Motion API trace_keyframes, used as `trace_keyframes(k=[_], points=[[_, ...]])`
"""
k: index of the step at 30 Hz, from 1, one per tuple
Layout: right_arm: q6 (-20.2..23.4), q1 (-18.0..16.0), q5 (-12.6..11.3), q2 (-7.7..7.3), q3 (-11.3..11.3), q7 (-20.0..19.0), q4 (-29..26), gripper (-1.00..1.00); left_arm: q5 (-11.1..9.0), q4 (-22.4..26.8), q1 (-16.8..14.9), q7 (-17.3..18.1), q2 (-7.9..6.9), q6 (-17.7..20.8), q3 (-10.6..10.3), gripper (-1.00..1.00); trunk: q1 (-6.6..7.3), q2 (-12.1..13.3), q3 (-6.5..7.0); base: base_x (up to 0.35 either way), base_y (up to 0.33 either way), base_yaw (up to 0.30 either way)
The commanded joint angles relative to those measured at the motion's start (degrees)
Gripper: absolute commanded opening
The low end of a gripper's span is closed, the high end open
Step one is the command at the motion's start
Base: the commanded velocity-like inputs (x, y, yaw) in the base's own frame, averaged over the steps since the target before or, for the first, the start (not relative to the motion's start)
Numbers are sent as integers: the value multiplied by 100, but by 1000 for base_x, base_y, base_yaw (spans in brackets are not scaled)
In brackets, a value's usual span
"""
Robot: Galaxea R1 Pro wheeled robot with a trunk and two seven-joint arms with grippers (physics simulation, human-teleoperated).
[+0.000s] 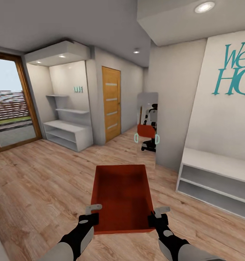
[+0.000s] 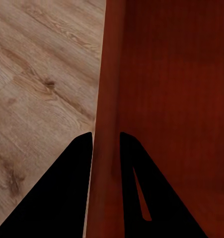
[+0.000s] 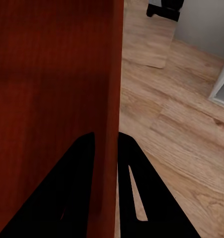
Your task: Move the two storage containers from the living room to the garage. In the garage, place one container on the floor and stack the other container on top of it (either order is fine).
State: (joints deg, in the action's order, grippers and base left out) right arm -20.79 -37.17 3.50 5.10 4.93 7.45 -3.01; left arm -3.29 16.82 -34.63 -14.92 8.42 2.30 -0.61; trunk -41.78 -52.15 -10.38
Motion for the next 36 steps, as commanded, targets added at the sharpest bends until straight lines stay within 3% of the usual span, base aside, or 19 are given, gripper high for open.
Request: trace_keyframes(k=[1, 24, 36], points=[[-26, -9, -34, -1, -230, 82, -7, -100, 12, 5, 1, -90, -33, 32, 17, -100, -4, -5, -8, 322, 0, 0], [-30, -9, -34, -9, -231, 82, -7, -100, 12, 12, 1, -90, -33, 33, 17, -100, -4, -5, -8, 322, 0, 3], [-30, -9, -34, -9, -230, 82, -7, -100, 12, 14, 1, -90, -33, 32, 17, -100, -4, -5, -8, 322, 0, 214]])
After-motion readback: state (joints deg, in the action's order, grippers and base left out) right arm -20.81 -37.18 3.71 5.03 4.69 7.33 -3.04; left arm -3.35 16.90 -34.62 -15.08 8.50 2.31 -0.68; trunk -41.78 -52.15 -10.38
